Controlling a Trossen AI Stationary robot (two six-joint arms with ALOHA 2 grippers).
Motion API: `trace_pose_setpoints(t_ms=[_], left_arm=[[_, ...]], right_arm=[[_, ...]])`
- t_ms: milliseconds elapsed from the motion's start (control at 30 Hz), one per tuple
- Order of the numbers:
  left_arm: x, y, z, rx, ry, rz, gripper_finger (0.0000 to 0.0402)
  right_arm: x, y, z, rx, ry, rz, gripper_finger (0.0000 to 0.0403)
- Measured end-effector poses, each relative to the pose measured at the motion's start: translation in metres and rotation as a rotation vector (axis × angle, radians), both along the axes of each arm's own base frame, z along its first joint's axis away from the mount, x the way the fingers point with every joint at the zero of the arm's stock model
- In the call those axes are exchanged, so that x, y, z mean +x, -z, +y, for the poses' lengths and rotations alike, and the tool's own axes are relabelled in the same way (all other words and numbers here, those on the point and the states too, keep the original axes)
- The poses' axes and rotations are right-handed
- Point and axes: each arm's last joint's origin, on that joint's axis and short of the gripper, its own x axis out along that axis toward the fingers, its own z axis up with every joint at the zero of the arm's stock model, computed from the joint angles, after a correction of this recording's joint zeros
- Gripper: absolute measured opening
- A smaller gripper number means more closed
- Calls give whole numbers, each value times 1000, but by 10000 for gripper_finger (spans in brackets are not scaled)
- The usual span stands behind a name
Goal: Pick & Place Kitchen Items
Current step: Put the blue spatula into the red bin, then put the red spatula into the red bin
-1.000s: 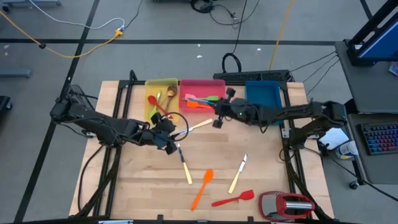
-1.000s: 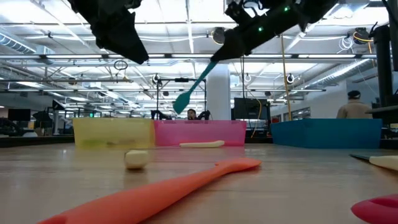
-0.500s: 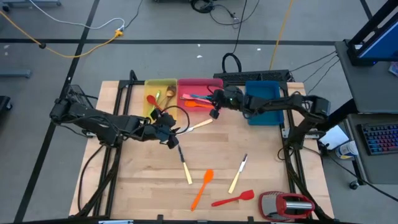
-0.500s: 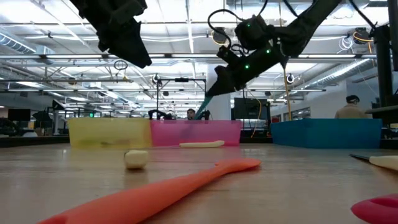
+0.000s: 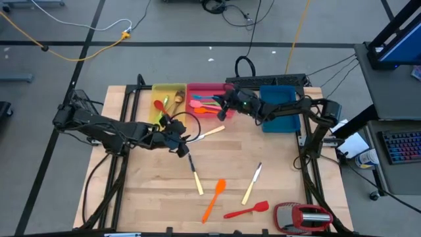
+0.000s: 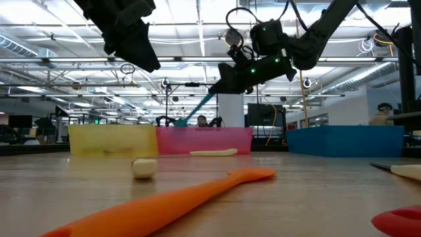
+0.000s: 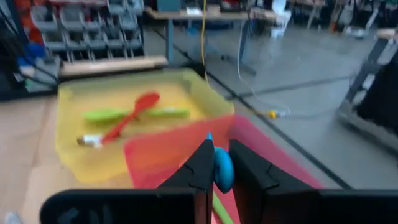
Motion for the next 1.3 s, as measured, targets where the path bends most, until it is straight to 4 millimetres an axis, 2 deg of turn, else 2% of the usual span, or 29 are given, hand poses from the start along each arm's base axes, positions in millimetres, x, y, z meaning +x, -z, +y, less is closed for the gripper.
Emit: trace_pose_setpoints(t_ms=[267,400,700,933,1133,1300], left_arm=[[0,0,0,0,0,-1,182],[0,0,0,-4,-4,-4,182],[0,0,0,-18,-16,-13,182],[0,0,0,-19,-17,-13,182],[0,0,0,-20,-16,-13,182],[0,0,0,-20,-16,-13,182]], right_arm=[[-5,12,-8,160,38,40,29],[0,26,-7,236,-63,29,28],[8,56,-10,291,-61,30,53],[6,57,-13,216,28,81,90],[6,54,-13,148,12,84,130],[7,47,-9,129,-4,79,144]])
